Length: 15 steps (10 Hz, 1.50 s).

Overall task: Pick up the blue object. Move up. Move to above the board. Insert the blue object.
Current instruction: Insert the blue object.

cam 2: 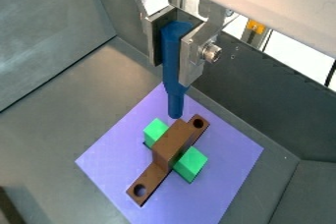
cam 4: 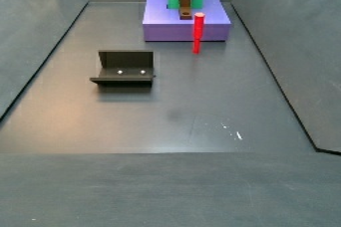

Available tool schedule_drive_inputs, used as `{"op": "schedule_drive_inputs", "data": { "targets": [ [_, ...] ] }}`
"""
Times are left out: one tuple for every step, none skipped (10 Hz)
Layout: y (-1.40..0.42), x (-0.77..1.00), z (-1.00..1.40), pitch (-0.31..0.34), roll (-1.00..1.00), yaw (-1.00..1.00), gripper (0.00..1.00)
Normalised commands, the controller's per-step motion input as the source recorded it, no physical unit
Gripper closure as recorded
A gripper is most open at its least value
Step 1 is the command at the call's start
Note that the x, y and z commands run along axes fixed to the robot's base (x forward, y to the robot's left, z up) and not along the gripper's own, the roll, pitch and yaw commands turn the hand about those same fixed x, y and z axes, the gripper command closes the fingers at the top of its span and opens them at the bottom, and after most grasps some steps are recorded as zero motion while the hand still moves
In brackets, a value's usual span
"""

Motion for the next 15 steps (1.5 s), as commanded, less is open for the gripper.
{"op": "schedule_drive_inputs", "data": {
  "targets": [
    [-0.27,0.00,-0.09,-0.066,0.00,0.00,1.00],
    [-0.24,0.00,-0.06,-0.074,-0.02,0.00,1.00],
    [-0.21,0.00,-0.10,-0.086,-0.04,0.00,1.00],
    [-0.22,0.00,-0.11,-0.086,-0.03,0.00,1.00],
    [-0.22,0.00,-0.12,-0.093,-0.02,0.00,1.00],
    [-0.23,0.00,-0.12,-0.081,-0.01,0.00,1.00],
    [-0.21,0.00,-0.13,-0.086,-0.01,0.00,1.00],
    [-0.19,0.00,-0.12,-0.086,-0.01,0.00,1.00],
    [-0.18,0.00,-0.13,-0.091,-0.02,0.00,1.00],
    [-0.18,0.00,-0.11,-0.086,-0.02,0.00,1.00],
    [-0.17,0.00,-0.10,-0.087,-0.04,0.01,1.00],
    [-0.18,0.00,-0.10,-0.093,-0.06,0.01,1.00],
    [-0.21,0.00,-0.12,-0.107,-0.08,0.01,1.00],
    [-0.29,0.00,-0.16,-0.123,-0.08,0.00,1.00],
    [-0.34,0.00,-0.33,-0.156,-0.01,0.00,1.00]
  ]
}}
